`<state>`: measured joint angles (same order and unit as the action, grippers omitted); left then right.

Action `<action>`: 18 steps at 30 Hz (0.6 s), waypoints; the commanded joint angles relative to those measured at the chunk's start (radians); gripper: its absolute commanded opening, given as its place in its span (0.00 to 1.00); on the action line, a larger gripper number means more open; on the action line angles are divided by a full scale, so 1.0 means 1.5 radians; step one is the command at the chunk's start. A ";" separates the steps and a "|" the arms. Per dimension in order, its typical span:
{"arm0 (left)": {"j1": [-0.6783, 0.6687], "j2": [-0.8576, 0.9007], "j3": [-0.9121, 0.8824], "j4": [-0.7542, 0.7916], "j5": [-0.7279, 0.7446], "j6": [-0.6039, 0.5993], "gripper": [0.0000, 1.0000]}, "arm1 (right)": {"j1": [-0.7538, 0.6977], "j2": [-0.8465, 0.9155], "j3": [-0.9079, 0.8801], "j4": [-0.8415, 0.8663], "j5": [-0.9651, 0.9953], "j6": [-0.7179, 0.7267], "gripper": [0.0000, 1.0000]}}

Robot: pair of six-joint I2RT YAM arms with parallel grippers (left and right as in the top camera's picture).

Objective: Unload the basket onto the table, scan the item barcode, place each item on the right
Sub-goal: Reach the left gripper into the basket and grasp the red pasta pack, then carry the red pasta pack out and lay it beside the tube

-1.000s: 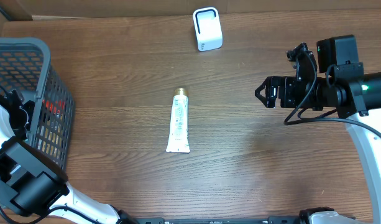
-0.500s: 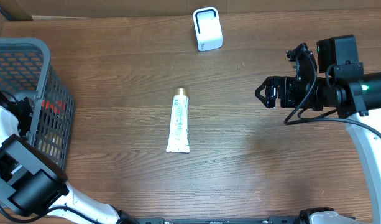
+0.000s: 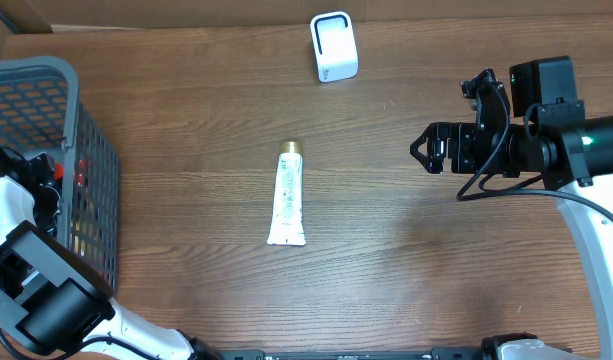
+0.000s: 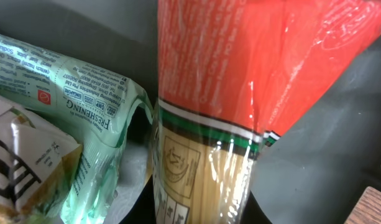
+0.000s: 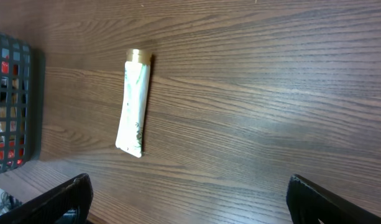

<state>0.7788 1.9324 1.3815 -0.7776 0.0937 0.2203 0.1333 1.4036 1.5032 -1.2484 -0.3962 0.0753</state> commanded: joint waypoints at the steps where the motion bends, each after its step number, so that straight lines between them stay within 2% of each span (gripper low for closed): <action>1: -0.002 0.035 0.030 -0.061 0.005 -0.046 0.04 | 0.003 0.000 0.015 0.006 -0.006 0.003 1.00; 8: -0.004 0.034 0.227 -0.186 0.010 -0.083 0.04 | 0.003 0.000 0.015 0.011 -0.006 0.003 1.00; 18: -0.007 0.033 0.569 -0.329 0.141 -0.095 0.04 | 0.003 0.000 0.015 0.011 -0.006 0.005 1.00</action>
<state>0.7788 2.0190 2.0773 -1.2201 0.1894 0.1181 0.1333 1.4036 1.5032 -1.2385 -0.3958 0.0784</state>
